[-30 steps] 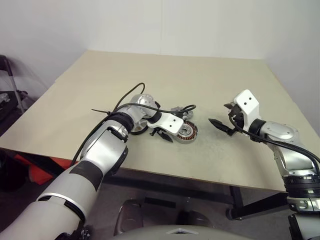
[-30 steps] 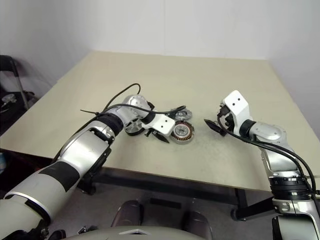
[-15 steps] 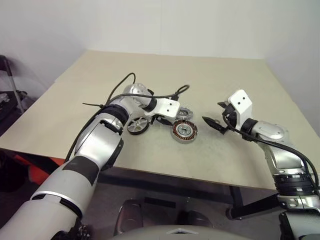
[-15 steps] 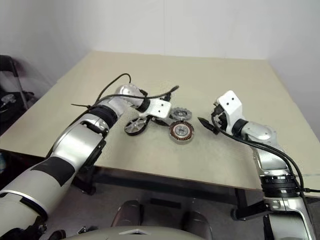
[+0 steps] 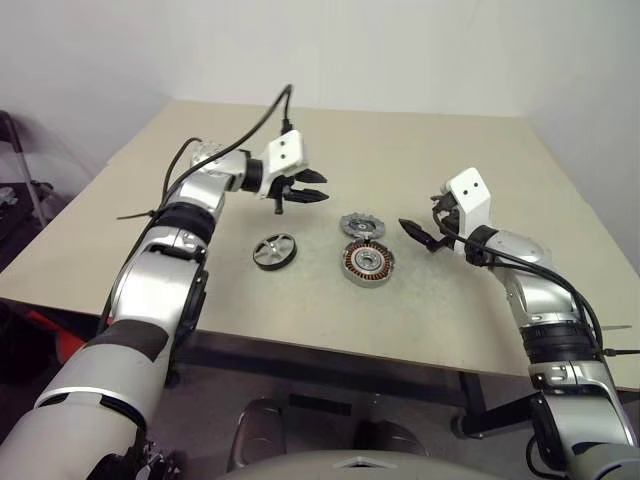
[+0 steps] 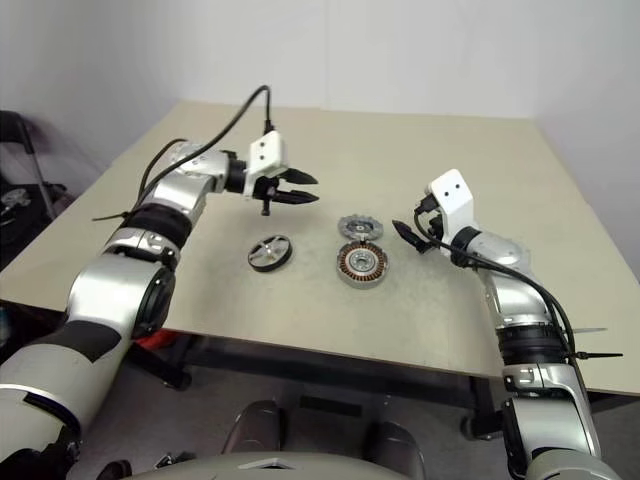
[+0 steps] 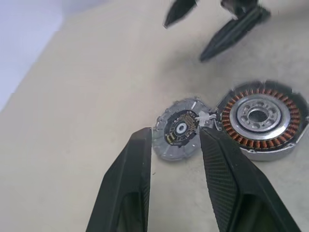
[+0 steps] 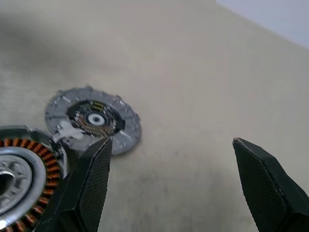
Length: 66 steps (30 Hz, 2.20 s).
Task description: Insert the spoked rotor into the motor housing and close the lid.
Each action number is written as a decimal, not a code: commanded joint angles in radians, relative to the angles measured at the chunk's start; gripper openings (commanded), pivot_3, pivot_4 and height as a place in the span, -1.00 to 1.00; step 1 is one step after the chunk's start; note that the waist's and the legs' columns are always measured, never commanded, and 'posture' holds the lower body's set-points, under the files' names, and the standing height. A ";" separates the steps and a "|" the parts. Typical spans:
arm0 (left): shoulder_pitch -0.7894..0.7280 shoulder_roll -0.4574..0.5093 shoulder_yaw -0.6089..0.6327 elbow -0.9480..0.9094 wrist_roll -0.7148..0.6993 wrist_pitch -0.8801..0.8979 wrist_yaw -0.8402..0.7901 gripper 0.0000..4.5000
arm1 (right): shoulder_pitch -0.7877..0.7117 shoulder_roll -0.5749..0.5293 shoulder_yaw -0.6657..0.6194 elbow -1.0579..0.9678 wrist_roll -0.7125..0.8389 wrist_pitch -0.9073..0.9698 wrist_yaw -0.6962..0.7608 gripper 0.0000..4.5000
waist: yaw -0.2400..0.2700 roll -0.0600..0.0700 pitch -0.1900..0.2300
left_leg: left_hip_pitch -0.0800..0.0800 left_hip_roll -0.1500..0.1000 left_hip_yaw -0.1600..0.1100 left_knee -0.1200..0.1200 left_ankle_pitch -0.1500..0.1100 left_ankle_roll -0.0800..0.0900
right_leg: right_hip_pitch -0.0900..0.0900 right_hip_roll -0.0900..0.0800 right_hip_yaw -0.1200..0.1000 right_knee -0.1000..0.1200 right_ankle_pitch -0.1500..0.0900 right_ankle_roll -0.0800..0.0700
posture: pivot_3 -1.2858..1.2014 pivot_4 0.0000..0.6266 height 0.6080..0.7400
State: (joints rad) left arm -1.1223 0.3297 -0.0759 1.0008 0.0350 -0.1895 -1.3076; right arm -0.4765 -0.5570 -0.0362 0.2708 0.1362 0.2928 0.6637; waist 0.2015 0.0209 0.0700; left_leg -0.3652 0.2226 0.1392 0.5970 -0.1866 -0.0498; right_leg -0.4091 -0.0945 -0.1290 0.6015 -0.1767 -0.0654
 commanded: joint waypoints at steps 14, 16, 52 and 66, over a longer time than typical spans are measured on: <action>0.488 0.055 0.092 -0.859 -0.288 0.573 0.238 -0.27 | -0.103 -0.078 0.028 0.248 -0.072 -0.039 0.062 1.00 | -0.046 0.000 0.000 | 0.005 0.000 0.007 0.001 0.001 -0.002 | -0.001 0.001 0.006 0.004 -0.001 0.001 | 0.03 -1.00 1.00; 0.523 0.044 0.090 -0.898 -0.303 0.595 0.272 -0.27 | -0.101 -0.068 0.030 0.255 -0.078 -0.043 0.059 1.00 | -0.054 0.000 0.000 | 0.005 0.000 0.008 0.000 0.001 -0.001 | -0.001 0.001 0.007 0.004 -0.001 0.001 | 0.03 -1.00 1.00; 0.618 0.072 0.066 -0.988 -0.345 0.610 0.412 -0.25 | -0.156 0.057 0.031 0.429 -0.100 -0.031 -0.015 0.13 | -0.080 0.000 0.000 | 0.013 0.000 0.009 0.000 0.000 -0.001 | 0.003 0.002 0.009 0.002 -0.001 0.001 | 0.03 -1.00 1.00; 0.628 0.070 0.061 -0.983 -0.340 0.597 0.424 -0.25 | -0.166 0.070 0.019 0.427 -0.067 0.034 0.010 -0.57 | -0.081 0.000 0.000 | 0.013 0.000 0.009 0.000 0.000 -0.001 | 0.003 0.002 0.009 0.002 -0.001 0.001 | 0.03 -1.00 1.00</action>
State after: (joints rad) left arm -0.4916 0.3942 -0.0136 0.0543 -0.2955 0.4314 -0.8894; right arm -0.6277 -0.4852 -0.0084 0.7005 0.0651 0.3147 0.6754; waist 0.1206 0.0210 0.0701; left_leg -0.3514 0.2221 0.1482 0.5970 -0.1862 -0.0508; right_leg -0.4055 -0.0922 -0.1196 0.6037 -0.1776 -0.0643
